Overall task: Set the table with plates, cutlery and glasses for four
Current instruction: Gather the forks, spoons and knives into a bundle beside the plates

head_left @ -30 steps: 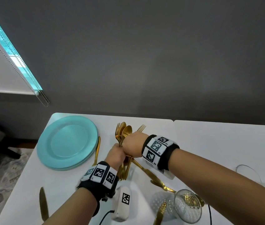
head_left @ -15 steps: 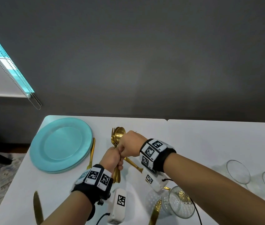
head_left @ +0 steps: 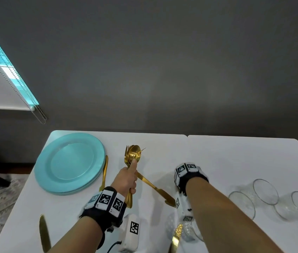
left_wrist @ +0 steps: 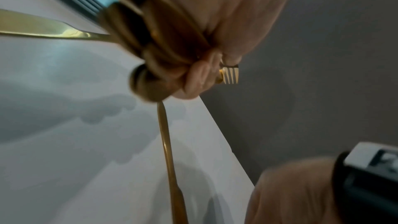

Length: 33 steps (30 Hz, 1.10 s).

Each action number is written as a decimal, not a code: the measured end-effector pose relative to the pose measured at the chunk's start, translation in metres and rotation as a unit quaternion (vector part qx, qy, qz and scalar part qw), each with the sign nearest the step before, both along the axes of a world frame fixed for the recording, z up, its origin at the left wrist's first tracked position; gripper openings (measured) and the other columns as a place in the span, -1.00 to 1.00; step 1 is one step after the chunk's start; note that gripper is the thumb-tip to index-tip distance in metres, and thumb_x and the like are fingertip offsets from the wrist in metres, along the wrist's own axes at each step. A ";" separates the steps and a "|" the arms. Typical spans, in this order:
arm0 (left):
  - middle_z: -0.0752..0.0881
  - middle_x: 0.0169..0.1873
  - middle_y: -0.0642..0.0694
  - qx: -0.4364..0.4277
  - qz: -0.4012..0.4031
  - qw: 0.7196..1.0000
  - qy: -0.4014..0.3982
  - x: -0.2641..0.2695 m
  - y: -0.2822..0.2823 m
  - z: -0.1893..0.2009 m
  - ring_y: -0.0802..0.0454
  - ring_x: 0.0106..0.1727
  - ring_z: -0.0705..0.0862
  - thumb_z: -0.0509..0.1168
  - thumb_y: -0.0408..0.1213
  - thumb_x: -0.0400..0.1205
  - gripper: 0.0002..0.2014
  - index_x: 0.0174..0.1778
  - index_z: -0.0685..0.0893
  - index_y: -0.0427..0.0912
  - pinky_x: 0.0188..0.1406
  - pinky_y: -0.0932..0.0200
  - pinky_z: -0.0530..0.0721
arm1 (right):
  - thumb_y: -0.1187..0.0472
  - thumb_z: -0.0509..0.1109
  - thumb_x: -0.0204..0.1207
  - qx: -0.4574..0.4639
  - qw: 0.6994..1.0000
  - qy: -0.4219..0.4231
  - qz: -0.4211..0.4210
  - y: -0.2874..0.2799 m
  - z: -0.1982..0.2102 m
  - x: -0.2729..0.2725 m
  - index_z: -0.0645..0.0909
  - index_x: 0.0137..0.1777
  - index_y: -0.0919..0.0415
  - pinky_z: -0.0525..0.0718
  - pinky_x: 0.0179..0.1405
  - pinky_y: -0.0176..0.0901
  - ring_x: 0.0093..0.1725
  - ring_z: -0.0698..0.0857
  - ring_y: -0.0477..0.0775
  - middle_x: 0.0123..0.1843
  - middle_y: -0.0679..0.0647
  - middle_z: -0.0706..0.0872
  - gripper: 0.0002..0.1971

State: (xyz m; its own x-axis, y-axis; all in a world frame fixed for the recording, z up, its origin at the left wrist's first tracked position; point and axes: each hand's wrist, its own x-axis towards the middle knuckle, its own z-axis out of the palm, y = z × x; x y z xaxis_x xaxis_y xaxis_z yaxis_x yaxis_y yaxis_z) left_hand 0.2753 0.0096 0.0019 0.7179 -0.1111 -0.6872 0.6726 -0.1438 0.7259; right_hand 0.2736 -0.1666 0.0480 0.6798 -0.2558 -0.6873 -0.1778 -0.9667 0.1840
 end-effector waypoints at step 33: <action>0.47 -0.45 -0.07 -0.101 0.069 0.992 0.023 0.006 0.046 -0.015 0.07 -0.52 0.41 0.04 -0.25 0.75 -0.82 -0.17 0.37 -0.18 -0.56 0.20 0.49 | 0.20 0.52 0.35 -0.039 0.997 0.058 0.024 0.025 -0.040 -0.011 0.64 0.24 0.16 0.69 0.21 0.02 0.28 0.67 0.18 0.25 0.06 0.68 -0.58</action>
State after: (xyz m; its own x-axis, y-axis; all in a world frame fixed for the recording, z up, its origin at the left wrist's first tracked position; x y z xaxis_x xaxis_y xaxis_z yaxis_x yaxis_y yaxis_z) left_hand 0.2812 0.0553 -0.0127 0.7041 -0.1521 -0.6936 0.7090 0.0969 0.6985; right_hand 0.2622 -0.1411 0.0077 0.6089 -0.2817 -0.7416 -0.1051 -0.9552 0.2765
